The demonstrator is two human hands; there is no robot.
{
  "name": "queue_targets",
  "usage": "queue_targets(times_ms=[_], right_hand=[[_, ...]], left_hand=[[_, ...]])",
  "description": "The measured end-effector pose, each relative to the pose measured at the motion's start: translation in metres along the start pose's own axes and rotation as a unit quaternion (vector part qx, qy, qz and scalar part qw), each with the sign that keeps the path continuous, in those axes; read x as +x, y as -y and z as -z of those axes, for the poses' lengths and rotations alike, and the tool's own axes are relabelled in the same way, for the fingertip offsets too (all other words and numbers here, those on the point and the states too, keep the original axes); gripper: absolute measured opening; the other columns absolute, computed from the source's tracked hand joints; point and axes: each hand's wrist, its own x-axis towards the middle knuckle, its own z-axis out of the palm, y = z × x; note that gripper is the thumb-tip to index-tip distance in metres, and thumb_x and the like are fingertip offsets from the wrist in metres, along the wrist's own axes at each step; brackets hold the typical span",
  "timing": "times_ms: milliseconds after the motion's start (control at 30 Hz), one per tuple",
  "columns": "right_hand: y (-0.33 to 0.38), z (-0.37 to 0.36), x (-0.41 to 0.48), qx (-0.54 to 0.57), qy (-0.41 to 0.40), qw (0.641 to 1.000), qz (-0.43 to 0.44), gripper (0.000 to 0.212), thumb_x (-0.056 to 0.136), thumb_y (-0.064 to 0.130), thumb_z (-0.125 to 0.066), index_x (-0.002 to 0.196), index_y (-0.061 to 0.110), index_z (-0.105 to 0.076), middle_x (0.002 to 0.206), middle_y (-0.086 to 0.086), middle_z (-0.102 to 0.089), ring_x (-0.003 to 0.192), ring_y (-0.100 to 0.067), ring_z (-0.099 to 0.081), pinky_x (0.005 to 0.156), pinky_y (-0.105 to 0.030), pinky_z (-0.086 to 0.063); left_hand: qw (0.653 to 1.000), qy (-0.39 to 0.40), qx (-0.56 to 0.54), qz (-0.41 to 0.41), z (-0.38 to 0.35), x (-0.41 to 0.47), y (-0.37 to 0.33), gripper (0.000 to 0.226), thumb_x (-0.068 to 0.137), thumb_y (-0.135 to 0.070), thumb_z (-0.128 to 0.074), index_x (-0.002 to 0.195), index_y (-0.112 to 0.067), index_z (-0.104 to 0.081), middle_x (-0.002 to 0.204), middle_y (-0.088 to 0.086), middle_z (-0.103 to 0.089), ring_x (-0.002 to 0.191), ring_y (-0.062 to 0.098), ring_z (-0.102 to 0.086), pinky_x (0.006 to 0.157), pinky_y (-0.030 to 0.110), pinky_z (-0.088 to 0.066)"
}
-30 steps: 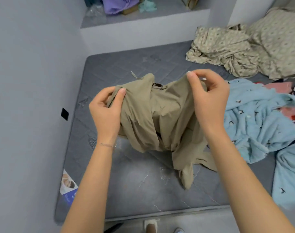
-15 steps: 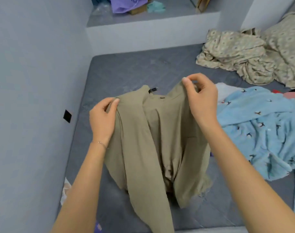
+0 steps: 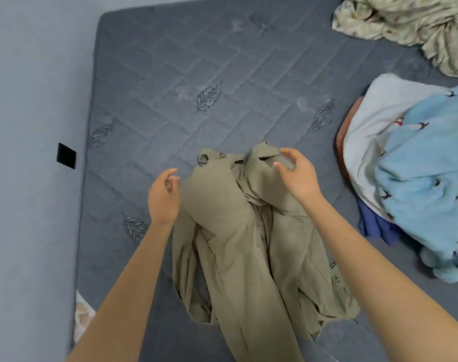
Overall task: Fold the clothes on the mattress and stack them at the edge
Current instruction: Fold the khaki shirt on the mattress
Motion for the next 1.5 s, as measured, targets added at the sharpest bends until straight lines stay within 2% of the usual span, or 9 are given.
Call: queue_targets(times_ms=[267,567,700,800,900,1067,1200,1400,1500], right_hand=[[-0.074,-0.038,0.002,-0.115,0.049,0.991,-0.055,0.058,0.088,0.026,-0.068,0.139,0.009,-0.045,0.142,-0.012,-0.045,0.134,-0.027,-0.036,0.111,-0.034,-0.026],[-0.121,-0.044,0.03,-0.205,0.008,0.979,-0.016,0.072,0.087,0.037,-0.068,0.147,0.018,-0.033,0.157,-0.012,-0.019,0.147,-0.029,-0.008,0.12,-0.043,-0.006],[-0.129,-0.046,0.043,-0.218,0.015,0.975,-0.032,0.077,0.086,0.04,-0.067,0.149,0.02,-0.027,0.156,-0.011,-0.023,0.146,-0.028,-0.014,0.119,-0.047,-0.007],[-0.133,-0.046,0.05,-0.191,0.032,0.979,-0.059,0.075,0.087,0.032,-0.067,0.149,0.019,-0.026,0.147,-0.01,-0.038,0.14,-0.027,-0.03,0.119,-0.05,-0.004],[-0.134,-0.041,0.055,-0.204,0.043,0.977,-0.049,0.063,0.089,0.021,-0.064,0.144,0.013,-0.035,0.136,-0.011,-0.052,0.131,-0.028,-0.042,0.119,-0.05,-0.005],[-0.107,-0.061,0.045,-0.191,-0.035,0.978,0.077,0.065,0.079,0.023,-0.075,0.135,0.008,-0.046,0.126,-0.016,-0.048,0.118,-0.03,-0.041,0.104,-0.041,-0.031],[-0.091,-0.096,0.024,-0.135,-0.004,0.975,0.179,0.047,0.078,0.024,-0.077,0.115,0.008,-0.052,0.105,-0.008,-0.051,0.098,-0.022,-0.047,0.088,-0.036,-0.039],[-0.108,-0.14,-0.012,-0.128,0.207,0.968,-0.056,0.055,0.082,0.039,-0.072,0.124,0.008,-0.052,0.119,-0.011,-0.056,0.109,-0.028,-0.055,0.089,-0.036,-0.046],[-0.1,-0.148,-0.021,-0.143,0.176,0.973,-0.032,0.024,0.088,0.031,-0.065,0.082,0.009,-0.062,0.079,-0.009,-0.065,0.082,-0.029,-0.063,0.065,-0.033,-0.044]], left_hand=[[0.96,0.18,0.013,0.213,-0.083,-0.051,0.047,0.055,0.091,-0.045,-0.059,0.128,-0.005,-0.051,0.122,0.009,-0.06,0.115,0.026,-0.056,0.087,0.026,-0.04],[0.946,0.138,0.179,0.231,-0.175,-0.076,0.037,0.098,0.072,-0.069,-0.064,0.136,-0.003,-0.031,0.15,0.017,-0.021,0.138,0.037,-0.02,0.11,0.055,-0.024],[0.945,0.106,0.195,0.24,-0.194,-0.073,0.039,0.037,0.087,-0.039,-0.062,0.113,-0.014,-0.054,0.154,0.017,-0.015,0.14,0.04,-0.011,0.112,0.058,-0.013],[0.967,0.017,0.105,0.233,-0.181,-0.07,0.045,0.008,0.091,-0.016,-0.055,0.093,-0.01,-0.059,0.136,0.014,-0.046,0.129,0.036,-0.036,0.105,0.05,-0.03],[0.975,-0.077,-0.068,0.198,-0.142,-0.057,0.055,0.008,0.097,-0.008,-0.047,0.09,-0.008,-0.048,0.094,0.013,-0.063,0.096,0.031,-0.06,0.08,0.032,-0.043],[0.961,-0.047,-0.17,0.213,-0.111,-0.031,0.07,0.019,0.099,-0.012,-0.048,0.082,-0.019,-0.049,0.09,0.0,-0.064,0.087,0.024,-0.064,0.085,0.034,-0.049],[0.971,0.016,-0.117,0.206,-0.125,-0.035,0.071,0.007,0.095,-0.013,-0.054,0.089,-0.015,-0.057,0.087,-0.005,-0.061,0.09,0.018,-0.059,0.074,0.007,-0.041],[0.989,0.093,0.037,0.106,-0.127,-0.074,0.08,0.032,0.092,-0.021,-0.06,0.12,-0.005,-0.058,0.116,0.013,-0.06,0.11,0.029,-0.053,0.097,0.039,-0.042],[0.982,0.082,-0.035,0.165,-0.115,-0.093,0.08,0.035,0.092,-0.035,-0.059,0.12,-0.014,-0.054,0.115,0.003,-0.059,0.107,0.02,-0.055,0.096,0.039,-0.045]])
